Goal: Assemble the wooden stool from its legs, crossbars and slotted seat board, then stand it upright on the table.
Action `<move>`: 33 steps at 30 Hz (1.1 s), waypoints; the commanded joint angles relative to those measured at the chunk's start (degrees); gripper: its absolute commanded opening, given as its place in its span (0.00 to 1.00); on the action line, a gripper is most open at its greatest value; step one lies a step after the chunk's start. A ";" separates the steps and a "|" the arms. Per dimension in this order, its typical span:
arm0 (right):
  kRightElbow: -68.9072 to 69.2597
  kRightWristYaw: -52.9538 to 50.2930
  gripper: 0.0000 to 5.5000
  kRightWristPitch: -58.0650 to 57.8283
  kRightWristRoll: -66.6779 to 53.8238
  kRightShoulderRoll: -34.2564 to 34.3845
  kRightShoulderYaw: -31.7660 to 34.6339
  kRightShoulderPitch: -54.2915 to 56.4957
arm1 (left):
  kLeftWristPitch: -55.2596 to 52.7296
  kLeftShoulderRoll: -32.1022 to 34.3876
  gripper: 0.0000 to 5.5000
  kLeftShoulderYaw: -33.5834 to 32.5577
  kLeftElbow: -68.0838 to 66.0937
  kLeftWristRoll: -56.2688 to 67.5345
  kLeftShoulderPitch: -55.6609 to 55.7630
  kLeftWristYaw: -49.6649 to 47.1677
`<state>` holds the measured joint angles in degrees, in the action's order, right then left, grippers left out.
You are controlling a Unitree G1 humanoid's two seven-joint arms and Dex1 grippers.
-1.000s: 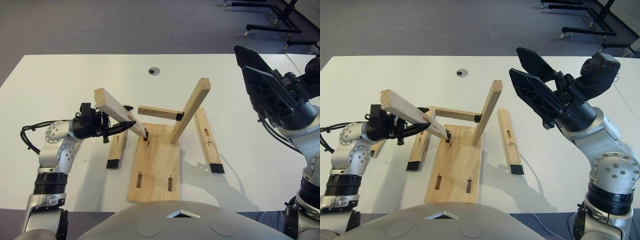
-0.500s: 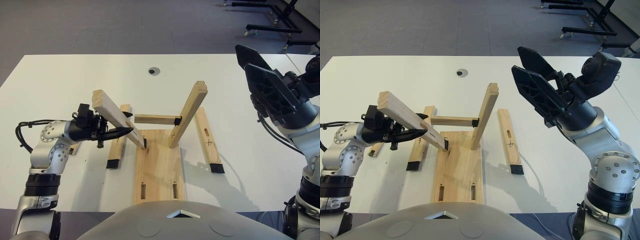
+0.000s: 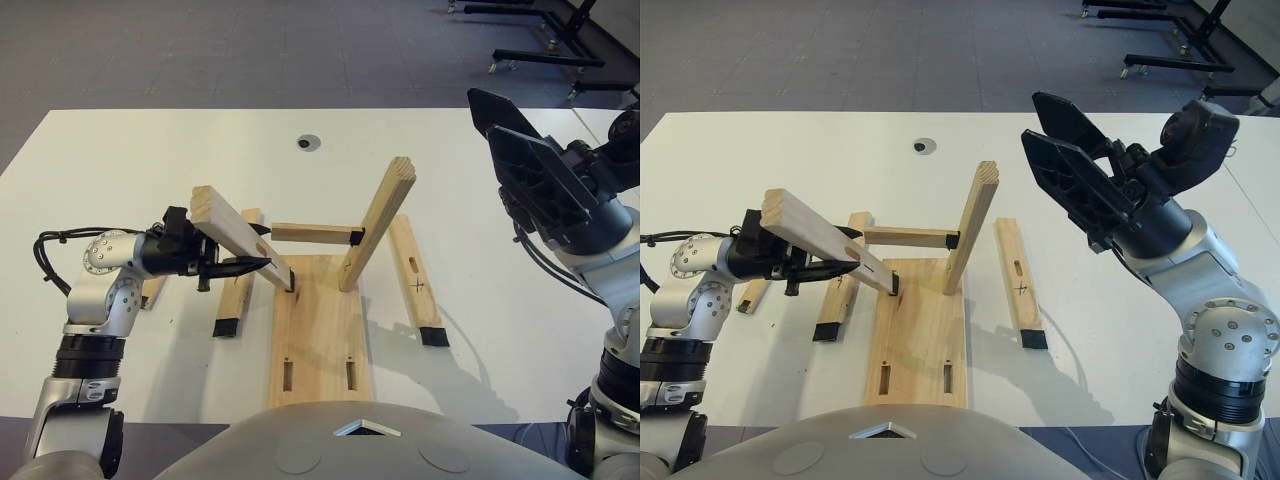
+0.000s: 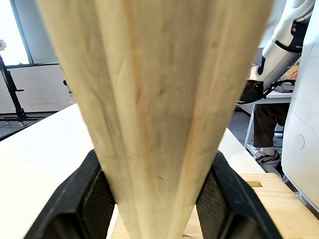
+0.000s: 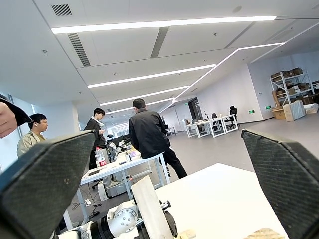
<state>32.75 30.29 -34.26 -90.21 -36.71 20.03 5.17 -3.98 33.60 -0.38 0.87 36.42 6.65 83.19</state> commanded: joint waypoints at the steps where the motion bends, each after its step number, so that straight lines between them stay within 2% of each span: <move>1: 0.47 -0.53 0.98 -0.72 -0.56 0.04 -0.62 1.19 | -3.98 2.80 0.37 1.21 -0.21 -0.78 -0.07 1.64; 5: 0.84 -0.84 0.98 -0.76 -0.56 0.28 -1.25 1.33 | -8.13 3.90 0.37 1.17 -0.09 1.44 -0.08 3.05; 17: 1.89 -0.19 0.98 -0.94 0.77 1.01 -3.94 2.39 | -9.15 2.41 0.37 0.20 -5.01 2.50 1.14 2.96; 33: 1.96 1.93 0.98 -2.44 1.14 0.01 -5.07 2.84 | -10.83 0.85 0.37 2.95 -5.74 1.62 2.82 2.38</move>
<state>34.23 31.55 -35.83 -89.96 -35.86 15.52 7.33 -12.63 34.68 0.79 -3.83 39.85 9.89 85.41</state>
